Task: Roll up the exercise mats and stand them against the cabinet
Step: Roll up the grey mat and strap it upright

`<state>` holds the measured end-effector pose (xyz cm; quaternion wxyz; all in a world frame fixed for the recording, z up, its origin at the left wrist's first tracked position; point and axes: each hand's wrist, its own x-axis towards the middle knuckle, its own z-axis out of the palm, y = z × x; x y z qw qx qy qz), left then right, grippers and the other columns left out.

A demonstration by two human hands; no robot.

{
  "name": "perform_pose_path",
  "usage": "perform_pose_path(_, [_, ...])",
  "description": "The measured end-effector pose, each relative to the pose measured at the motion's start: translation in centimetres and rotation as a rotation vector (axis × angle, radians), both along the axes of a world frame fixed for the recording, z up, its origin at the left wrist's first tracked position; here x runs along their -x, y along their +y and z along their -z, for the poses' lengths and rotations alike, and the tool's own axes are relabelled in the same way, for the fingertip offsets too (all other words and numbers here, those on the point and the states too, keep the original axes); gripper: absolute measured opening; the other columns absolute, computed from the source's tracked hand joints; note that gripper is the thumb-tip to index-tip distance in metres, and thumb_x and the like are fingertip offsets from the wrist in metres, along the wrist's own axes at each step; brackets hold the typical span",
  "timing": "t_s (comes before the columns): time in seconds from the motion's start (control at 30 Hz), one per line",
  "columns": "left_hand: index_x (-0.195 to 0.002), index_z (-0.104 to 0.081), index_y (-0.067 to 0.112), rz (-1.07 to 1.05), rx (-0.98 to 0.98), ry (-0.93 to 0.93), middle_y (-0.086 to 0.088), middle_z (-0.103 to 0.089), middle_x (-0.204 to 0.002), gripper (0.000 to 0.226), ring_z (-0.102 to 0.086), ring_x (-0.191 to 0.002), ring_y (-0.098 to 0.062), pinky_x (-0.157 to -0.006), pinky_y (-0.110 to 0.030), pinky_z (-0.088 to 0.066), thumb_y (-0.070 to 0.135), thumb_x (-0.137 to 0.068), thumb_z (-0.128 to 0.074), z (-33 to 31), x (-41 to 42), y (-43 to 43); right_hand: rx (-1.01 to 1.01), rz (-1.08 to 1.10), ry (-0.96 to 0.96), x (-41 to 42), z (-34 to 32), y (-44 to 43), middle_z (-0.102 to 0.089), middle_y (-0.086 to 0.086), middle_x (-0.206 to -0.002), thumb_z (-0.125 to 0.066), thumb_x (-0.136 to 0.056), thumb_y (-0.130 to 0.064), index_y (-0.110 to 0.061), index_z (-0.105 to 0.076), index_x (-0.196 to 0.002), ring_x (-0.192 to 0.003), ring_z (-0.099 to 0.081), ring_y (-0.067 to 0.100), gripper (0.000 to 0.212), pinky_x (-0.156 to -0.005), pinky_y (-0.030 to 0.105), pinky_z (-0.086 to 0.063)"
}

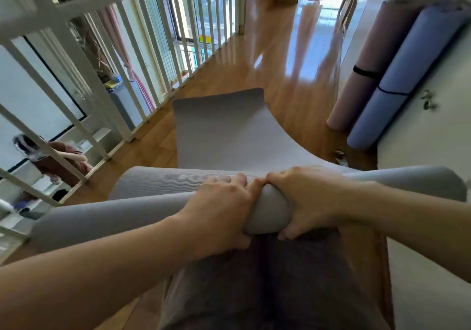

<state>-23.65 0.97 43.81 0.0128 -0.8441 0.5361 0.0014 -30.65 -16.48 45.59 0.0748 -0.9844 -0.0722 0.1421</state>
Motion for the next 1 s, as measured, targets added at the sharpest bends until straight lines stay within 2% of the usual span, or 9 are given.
perform_pose_path(0.13, [-0.146,-0.013,0.027,-0.015,-0.105,0.042,-0.001,-0.044,-0.13,0.096,-0.048,-0.115,-0.023,-0.094,-0.037,-0.038,0.049,-0.071,-0.07,2.5,1.1,0.2,0.009,0.01,-0.009,2.1,2.7,0.9,-0.047,-0.011,-0.133,-0.068,-0.066,-0.07,-0.033,-0.034,-0.137,-0.116,-0.047,0.009,0.087,-0.098,0.028,-0.039])
perform_pose_path(0.23, [-0.142,-0.023,0.03,-0.027,-0.105,0.193,0.002,-0.047,-0.126,0.09,-0.051,-0.111,-0.02,-0.089,-0.036,-0.042,0.052,-0.069,-0.072,2.3,-0.5,-0.2,0.074,-0.014,-0.047,2.7,2.7,-0.1,-0.037,-0.012,-0.141,-0.063,-0.069,-0.074,-0.037,-0.02,-0.144,-0.125,-0.039,0.011,0.094,-0.105,0.031,-0.032])
perform_pose_path(0.43, [-0.136,-0.037,0.035,-0.055,-0.242,0.627,0.008,-0.05,-0.129,0.083,-0.048,-0.115,-0.015,-0.096,-0.034,-0.041,0.051,-0.066,-0.08,1.0,-4.9,-1.9,0.009,0.05,0.002,0.2,3.1,-1.3,-0.052,-0.012,-0.128,-0.073,-0.065,-0.063,-0.037,-0.032,-0.133,-0.11,-0.05,0.008,0.084,-0.095,0.032,-0.044])
perform_pose_path(0.5, [-0.142,-0.03,0.034,-0.061,-0.196,0.47,0.007,-0.046,-0.134,0.087,-0.045,-0.12,-0.017,-0.101,-0.036,-0.039,0.057,-0.07,-0.073,1.2,-4.4,-1.6,-0.053,0.053,0.067,-1.0,2.9,-1.9,-0.053,-0.012,-0.126,-0.078,-0.064,-0.057,-0.035,-0.034,-0.133,-0.107,-0.051,0.007,0.084,-0.092,0.028,-0.044])
perform_pose_path(0.57, [-0.146,-0.018,0.03,-0.045,-0.115,0.14,0.002,-0.043,-0.137,0.092,-0.045,-0.122,-0.02,-0.103,-0.039,-0.038,0.062,-0.074,-0.065,2.1,-2.7,-0.9,-0.122,0.056,0.136,-1.9,2.9,-2.6,-0.052,-0.011,-0.127,-0.082,-0.064,-0.051,-0.033,-0.036,-0.133,-0.106,-0.048,0.005,0.085,-0.09,0.022,-0.039])
perform_pose_path(0.63, [-0.146,-0.013,0.029,-0.038,-0.043,0.014,0.001,-0.044,-0.136,0.095,-0.048,-0.119,-0.021,-0.101,-0.037,-0.039,0.063,-0.073,-0.064,3.1,-1.7,-0.5,-0.134,0.054,0.184,-2.4,2.9,-2.8,-0.05,-0.011,-0.128,-0.083,-0.064,-0.05,-0.033,-0.036,-0.133,-0.105,-0.044,0.004,0.085,-0.089,0.021,-0.035])
perform_pose_path(0.83, [-0.141,-0.03,0.036,-0.044,-0.042,0.319,0.009,-0.053,-0.129,0.09,-0.052,-0.111,-0.014,-0.09,-0.029,-0.041,0.058,-0.065,-0.074,2.3,-4.6,-1.6,0.135,0.062,-0.187,-0.2,4.1,-0.4,-0.045,-0.008,-0.133,-0.069,-0.065,-0.068,-0.03,-0.029,-0.141,-0.115,-0.046,0.014,0.093,-0.098,0.033,-0.037])
perform_pose_path(0.93, [-0.138,-0.036,0.038,-0.066,-0.168,0.533,0.012,-0.054,-0.128,0.085,-0.052,-0.108,-0.012,-0.088,-0.028,-0.041,0.055,-0.066,-0.078,1.4,-6.5,-2.5,0.076,0.117,-0.185,-1.4,3.9,-0.5,-0.054,-0.009,-0.123,-0.07,-0.067,-0.064,-0.032,-0.037,-0.133,-0.103,-0.053,0.012,0.081,-0.087,0.03,-0.041])
perform_pose_path(1.0, [-0.134,-0.039,0.037,-0.115,-0.175,0.553,0.011,-0.056,-0.123,0.078,-0.052,-0.103,-0.011,-0.087,-0.03,-0.043,0.057,-0.068,-0.075,1.0,-6.6,-2.8,0.045,0.119,-0.098,-2.4,3.1,-1.2,-0.057,-0.011,-0.117,-0.073,-0.065,-0.062,-0.032,-0.041,-0.129,-0.096,-0.054,0.01,0.078,-0.082,0.029,-0.043])
